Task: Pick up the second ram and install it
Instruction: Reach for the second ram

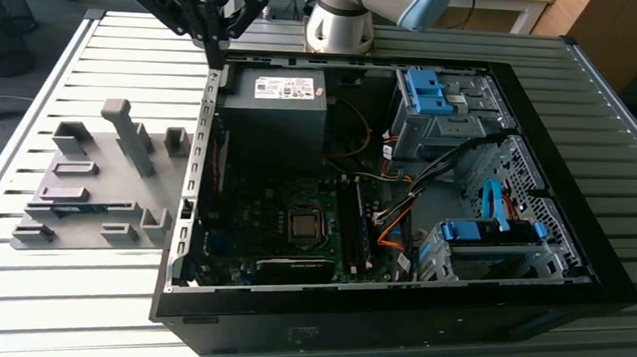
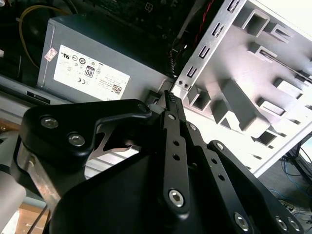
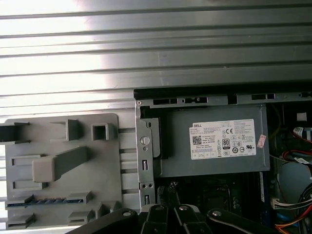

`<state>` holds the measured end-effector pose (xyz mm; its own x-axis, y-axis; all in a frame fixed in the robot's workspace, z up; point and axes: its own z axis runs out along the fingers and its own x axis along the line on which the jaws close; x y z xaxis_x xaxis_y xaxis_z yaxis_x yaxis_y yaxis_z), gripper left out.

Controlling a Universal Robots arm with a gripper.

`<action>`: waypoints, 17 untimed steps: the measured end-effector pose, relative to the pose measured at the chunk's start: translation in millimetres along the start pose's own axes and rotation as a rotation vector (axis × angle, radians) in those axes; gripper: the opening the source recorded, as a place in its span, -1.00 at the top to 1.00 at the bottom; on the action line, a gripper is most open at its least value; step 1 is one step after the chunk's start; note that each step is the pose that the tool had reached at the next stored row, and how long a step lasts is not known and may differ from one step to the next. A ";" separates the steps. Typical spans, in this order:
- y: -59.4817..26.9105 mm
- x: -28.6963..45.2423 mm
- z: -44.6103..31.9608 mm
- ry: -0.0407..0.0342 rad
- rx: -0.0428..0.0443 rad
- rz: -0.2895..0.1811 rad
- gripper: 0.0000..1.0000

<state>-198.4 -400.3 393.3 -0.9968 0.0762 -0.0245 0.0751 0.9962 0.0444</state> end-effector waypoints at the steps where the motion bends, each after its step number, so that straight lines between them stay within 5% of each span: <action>1: 0.0 0.4 0.0 0.0000 0.0000 0.000 0.79; 17: -0.5 6.9 -0.1 0.0000 0.0000 0.000 0.79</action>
<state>-205.3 -400.3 393.2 -0.9968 0.0763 -0.0245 0.0751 0.9962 0.0444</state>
